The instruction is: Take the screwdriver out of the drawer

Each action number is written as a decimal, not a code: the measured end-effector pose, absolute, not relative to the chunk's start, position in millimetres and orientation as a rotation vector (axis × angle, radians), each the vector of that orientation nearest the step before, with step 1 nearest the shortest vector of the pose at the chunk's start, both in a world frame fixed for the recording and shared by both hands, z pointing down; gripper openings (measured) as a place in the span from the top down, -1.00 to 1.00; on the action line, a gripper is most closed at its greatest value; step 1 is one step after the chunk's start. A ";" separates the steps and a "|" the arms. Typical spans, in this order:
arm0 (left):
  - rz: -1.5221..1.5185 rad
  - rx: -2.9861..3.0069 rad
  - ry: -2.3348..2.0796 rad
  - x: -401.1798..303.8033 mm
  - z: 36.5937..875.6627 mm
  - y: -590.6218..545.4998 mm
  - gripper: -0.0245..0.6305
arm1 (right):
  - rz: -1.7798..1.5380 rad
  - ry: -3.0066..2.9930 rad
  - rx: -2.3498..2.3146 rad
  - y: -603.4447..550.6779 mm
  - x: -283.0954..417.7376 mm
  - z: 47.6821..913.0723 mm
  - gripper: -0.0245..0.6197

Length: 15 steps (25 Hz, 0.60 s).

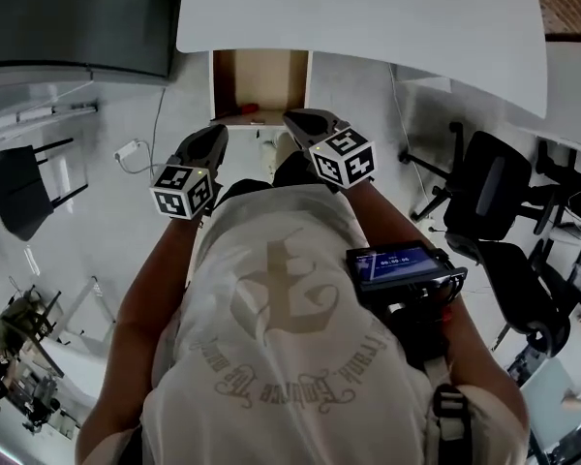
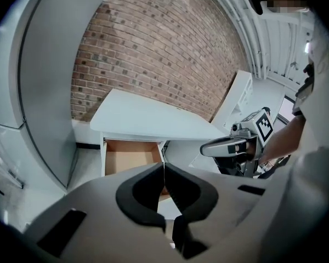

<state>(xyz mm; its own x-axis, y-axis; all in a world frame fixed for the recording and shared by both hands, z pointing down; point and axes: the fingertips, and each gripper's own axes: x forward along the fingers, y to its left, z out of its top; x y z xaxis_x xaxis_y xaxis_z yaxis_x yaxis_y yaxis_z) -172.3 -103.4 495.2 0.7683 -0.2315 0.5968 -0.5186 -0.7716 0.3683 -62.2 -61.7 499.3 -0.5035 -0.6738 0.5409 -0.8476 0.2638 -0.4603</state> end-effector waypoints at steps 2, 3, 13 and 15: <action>0.741 2.423 -0.559 -166.8 502.0 -105.2 0.86 | 1.085 -2.297 1.408 -65.2 -58.0 505.5 0.85; 0.746 2.418 -0.560 -164.0 504.5 -105.9 0.86 | 1.089 -2.297 1.406 -66.7 -55.3 507.4 0.85; 0.906 2.401 -0.500 -152.1 544.2 -113.2 0.86 | 1.164 -2.280 1.400 -79.1 -40.7 535.3 0.85; 0.939 2.400 -0.483 -147.8 551.7 -117.3 0.86 | 1.184 -2.274 1.392 -80.3 -37.2 541.6 0.85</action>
